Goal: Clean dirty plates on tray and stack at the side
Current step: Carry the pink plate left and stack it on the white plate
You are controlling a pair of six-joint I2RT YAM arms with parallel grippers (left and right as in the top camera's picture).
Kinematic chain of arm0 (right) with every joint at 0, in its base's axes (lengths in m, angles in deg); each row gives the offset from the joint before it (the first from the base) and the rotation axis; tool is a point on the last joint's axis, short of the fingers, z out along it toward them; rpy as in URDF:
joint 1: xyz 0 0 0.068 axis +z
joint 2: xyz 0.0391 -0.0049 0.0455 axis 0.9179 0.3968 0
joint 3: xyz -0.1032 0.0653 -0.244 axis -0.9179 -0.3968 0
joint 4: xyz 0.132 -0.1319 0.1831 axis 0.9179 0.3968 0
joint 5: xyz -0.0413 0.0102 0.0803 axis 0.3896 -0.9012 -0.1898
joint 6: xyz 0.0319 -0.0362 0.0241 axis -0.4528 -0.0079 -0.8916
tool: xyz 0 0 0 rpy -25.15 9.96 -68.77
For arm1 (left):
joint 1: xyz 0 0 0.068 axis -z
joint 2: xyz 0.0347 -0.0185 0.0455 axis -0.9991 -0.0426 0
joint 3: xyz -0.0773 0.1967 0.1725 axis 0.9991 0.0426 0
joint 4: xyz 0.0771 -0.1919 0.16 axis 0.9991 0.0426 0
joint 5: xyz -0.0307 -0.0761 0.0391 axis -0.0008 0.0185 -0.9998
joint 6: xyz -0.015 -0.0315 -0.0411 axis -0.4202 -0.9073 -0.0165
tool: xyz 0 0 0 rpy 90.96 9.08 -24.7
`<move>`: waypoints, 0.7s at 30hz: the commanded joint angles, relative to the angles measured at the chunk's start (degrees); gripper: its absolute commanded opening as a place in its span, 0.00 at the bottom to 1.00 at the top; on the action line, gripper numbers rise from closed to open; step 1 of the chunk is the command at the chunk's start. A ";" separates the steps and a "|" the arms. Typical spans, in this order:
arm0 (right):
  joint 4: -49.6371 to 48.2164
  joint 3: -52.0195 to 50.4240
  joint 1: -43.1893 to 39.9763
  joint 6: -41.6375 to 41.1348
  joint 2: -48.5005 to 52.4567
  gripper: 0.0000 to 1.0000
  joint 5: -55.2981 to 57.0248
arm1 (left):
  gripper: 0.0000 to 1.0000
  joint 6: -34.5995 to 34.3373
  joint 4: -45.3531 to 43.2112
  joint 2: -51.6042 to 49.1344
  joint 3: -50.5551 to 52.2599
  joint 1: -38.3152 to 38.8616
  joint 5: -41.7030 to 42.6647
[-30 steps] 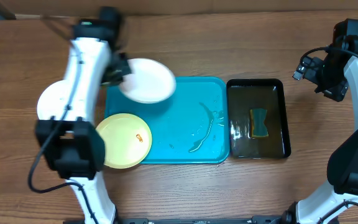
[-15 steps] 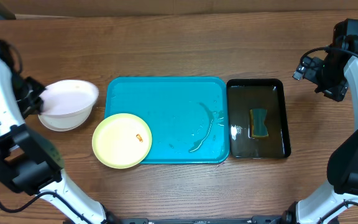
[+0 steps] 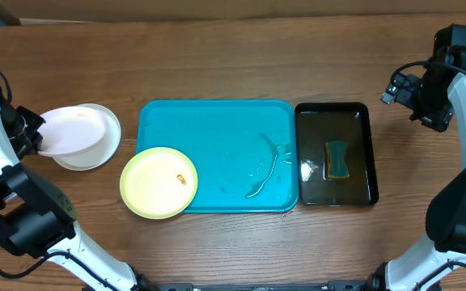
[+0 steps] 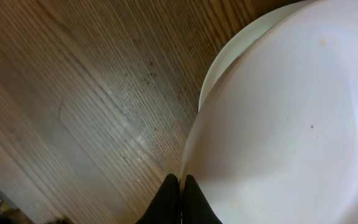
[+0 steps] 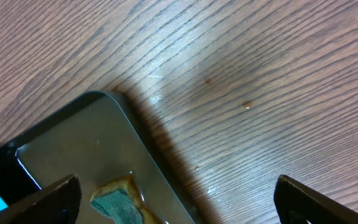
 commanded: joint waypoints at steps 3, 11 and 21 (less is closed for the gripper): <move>-0.33 0.66 -0.11 0.07 -0.81 1.00 0.37 | 0.08 0.59 -2.89 0.83 3.54 0.35 0.94; -0.33 0.66 -0.11 0.07 -0.81 1.00 0.37 | 0.94 13.84 -3.10 0.85 3.26 0.39 22.77; -0.33 0.66 -0.11 0.07 -0.81 1.00 0.37 | 0.86 18.14 7.13 3.58 3.28 4.74 27.17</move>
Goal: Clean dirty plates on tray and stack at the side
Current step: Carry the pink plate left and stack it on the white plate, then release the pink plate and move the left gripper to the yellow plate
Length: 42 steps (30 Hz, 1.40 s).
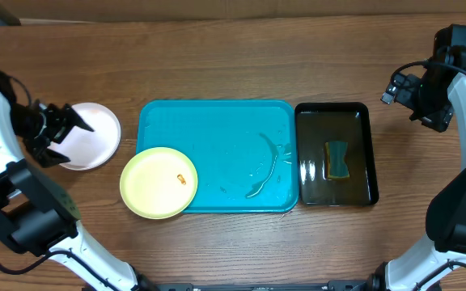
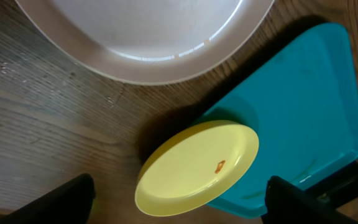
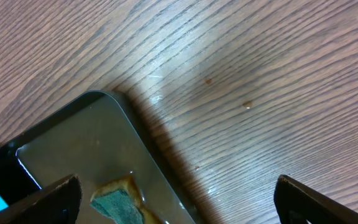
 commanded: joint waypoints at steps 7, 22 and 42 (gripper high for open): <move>-0.37 0.66 -0.11 0.07 -0.81 1.00 0.37 | 0.72 2.86 5.20 10.49 0.09 9.11 -6.29; -0.37 0.66 -0.11 0.07 -0.81 1.00 0.37 | 0.63 -6.01 -1.60 34.27 25.38 20.52 -18.99; -0.37 0.66 -0.11 0.07 -0.81 1.00 0.37 | 0.41 -13.49 -26.49 31.78 49.90 18.95 -26.69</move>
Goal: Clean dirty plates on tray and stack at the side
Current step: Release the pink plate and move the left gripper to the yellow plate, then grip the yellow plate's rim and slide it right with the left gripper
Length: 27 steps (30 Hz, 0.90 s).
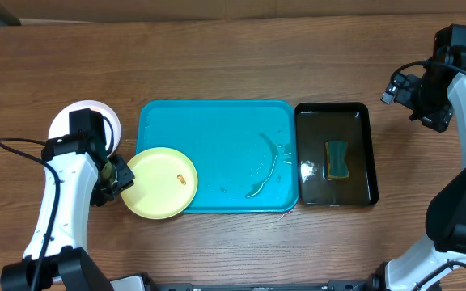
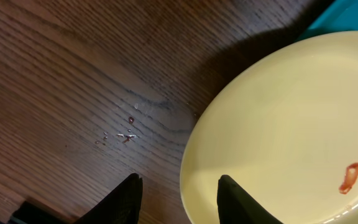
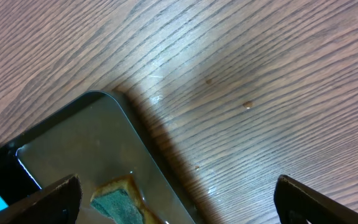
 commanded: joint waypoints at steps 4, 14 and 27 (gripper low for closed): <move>-0.31 0.66 -0.11 0.02 -0.81 1.00 0.35 | 0.41 -1.31 -3.54 -3.78 3.08 -0.28 -1.64; -0.31 0.66 -0.11 0.02 -0.81 1.00 0.37 | 0.33 -1.31 -6.91 -4.44 5.35 0.26 -0.02; -0.31 0.66 -0.11 0.02 -0.81 1.00 0.35 | 0.10 0.46 -12.52 -4.44 9.03 2.47 12.48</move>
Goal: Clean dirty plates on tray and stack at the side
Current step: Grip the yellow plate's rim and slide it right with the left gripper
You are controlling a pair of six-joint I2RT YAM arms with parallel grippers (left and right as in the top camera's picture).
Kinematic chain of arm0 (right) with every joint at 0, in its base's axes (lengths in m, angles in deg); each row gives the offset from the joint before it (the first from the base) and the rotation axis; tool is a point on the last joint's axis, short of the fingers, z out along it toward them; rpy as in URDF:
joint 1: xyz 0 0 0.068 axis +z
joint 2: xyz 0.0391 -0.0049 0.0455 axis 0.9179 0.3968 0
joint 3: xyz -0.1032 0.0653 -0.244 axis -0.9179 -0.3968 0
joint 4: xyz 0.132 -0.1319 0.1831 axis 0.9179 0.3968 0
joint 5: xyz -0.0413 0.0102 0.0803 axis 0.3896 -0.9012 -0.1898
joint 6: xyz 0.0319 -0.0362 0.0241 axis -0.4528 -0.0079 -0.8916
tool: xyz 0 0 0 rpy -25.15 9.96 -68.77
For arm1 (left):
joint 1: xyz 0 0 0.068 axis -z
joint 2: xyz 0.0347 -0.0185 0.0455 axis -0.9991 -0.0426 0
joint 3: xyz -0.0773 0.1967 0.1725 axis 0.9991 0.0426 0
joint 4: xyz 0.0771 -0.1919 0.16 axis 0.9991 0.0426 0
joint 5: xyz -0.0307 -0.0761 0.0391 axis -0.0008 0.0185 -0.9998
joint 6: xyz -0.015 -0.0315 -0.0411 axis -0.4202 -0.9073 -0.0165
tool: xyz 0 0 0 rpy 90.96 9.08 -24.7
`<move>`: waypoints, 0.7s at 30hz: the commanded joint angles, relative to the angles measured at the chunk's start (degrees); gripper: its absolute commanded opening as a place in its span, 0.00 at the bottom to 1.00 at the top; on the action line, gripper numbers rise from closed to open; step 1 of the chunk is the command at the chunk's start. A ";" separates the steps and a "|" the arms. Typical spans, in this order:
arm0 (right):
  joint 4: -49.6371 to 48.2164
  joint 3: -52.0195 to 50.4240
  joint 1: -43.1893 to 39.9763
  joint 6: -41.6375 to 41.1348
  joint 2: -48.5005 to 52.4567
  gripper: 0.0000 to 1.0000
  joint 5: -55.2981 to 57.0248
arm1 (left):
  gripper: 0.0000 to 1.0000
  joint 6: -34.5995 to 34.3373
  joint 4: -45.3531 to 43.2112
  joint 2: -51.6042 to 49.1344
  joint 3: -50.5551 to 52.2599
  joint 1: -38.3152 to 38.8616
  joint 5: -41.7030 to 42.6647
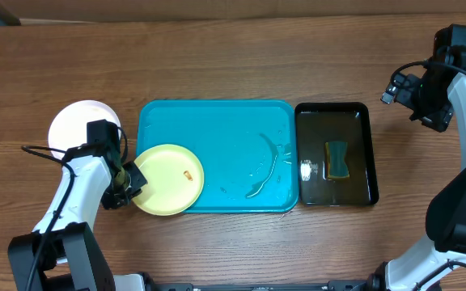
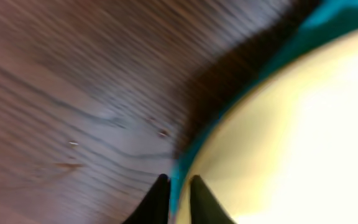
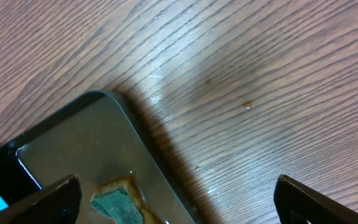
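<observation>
A yellow plate (image 1: 168,179) with a small orange smear lies over the front left corner of the teal tray (image 1: 217,129). My left gripper (image 1: 132,186) is shut on its left rim; in the blurred left wrist view the gripper (image 2: 176,196) pinches the plate (image 2: 291,137) edge. Two white plates (image 1: 75,125) sit stacked on the table at the left. Far to the right, my right gripper (image 1: 411,95) hangs open over bare wood, its jaws (image 3: 179,205) spread wide with nothing between them.
A black basin (image 1: 362,153) of brownish water stands against the tray's right edge, with a green sponge (image 1: 336,160) in it. The sponge (image 3: 120,202) and the basin corner (image 3: 73,143) also show in the right wrist view. Water streaks lie on the tray's right half.
My left gripper was open at the yellow plate's left rim; it is now shut on that rim. The plate has shifted slightly right, further over the tray. The right arm has not moved.
My left gripper was shut on a white plate held over another white plate at the left. Then it stood open with the plates stacked. Later it was open beside the yellow plate's left rim, and now it grips that rim. The right arm stayed still throughout.
</observation>
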 commanded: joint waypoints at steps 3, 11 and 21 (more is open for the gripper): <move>-0.31 0.66 -0.11 0.04 -0.81 1.00 0.37 | 0.07 1.60 -1.22 -0.17 0.39 1.05 15.93; -0.31 0.66 -0.11 0.04 -0.81 1.00 0.37 | 0.06 1.51 -8.50 -0.17 0.39 5.86 23.96; -0.31 0.66 -0.11 0.02 -0.81 1.00 0.37 | 0.42 1.57 -17.68 -0.17 0.39 16.11 19.93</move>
